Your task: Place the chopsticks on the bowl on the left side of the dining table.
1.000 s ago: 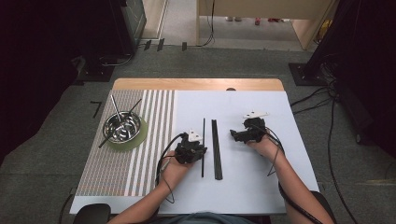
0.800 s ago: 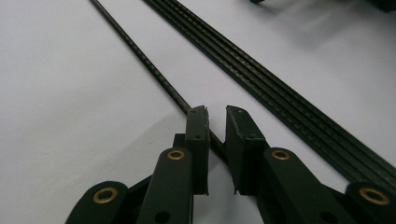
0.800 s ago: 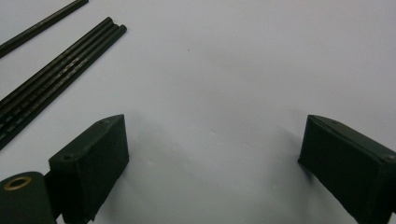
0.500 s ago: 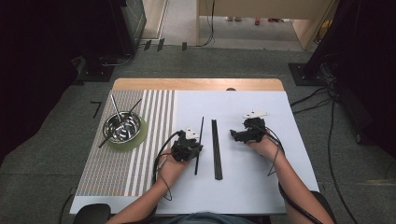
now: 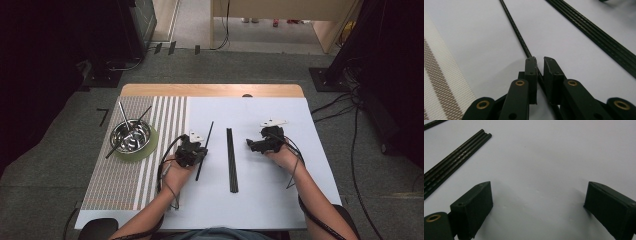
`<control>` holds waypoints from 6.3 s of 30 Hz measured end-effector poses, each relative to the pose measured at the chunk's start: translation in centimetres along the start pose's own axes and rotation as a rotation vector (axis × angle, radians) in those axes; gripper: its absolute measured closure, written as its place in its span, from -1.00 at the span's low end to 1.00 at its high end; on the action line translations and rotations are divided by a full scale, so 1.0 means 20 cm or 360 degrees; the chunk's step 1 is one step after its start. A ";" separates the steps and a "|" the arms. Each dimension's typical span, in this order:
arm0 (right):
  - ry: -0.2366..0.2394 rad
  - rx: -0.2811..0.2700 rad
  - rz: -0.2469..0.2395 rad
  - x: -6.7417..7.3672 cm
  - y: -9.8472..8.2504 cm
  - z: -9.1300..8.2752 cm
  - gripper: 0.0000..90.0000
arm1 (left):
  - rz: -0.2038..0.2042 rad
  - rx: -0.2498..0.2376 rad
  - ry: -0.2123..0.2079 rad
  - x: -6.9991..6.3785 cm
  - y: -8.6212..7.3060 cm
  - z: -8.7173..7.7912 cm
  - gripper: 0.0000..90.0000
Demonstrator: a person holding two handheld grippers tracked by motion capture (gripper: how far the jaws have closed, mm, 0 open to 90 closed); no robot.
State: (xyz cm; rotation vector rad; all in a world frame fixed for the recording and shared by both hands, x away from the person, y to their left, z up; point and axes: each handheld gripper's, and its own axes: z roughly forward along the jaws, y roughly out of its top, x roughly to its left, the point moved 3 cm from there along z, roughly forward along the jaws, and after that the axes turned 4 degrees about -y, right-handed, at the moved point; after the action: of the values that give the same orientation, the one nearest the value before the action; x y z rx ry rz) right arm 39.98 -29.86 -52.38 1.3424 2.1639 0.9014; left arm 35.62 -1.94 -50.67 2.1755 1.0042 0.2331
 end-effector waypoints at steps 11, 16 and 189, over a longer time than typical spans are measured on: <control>0.0000 0.0000 -0.0001 0.00 0.00 0.00 -0.83 | -0.0064 -0.0023 0.0002 0.06 0.00 0.00 0.80; 0.0000 0.0001 0.0002 0.00 0.00 0.00 -0.83 | 0.0026 -0.0016 0.0060 0.04 0.00 0.00 0.83; -0.0002 0.0004 0.0005 0.00 0.00 0.00 -0.84 | -0.0110 -0.0219 -0.0069 0.42 0.05 -0.54 0.95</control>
State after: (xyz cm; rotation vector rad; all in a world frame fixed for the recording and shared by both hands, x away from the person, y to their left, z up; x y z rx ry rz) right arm 39.99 -29.84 -52.37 1.3480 2.1635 0.8991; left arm 37.30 9.32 -43.21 2.0102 1.0075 0.2152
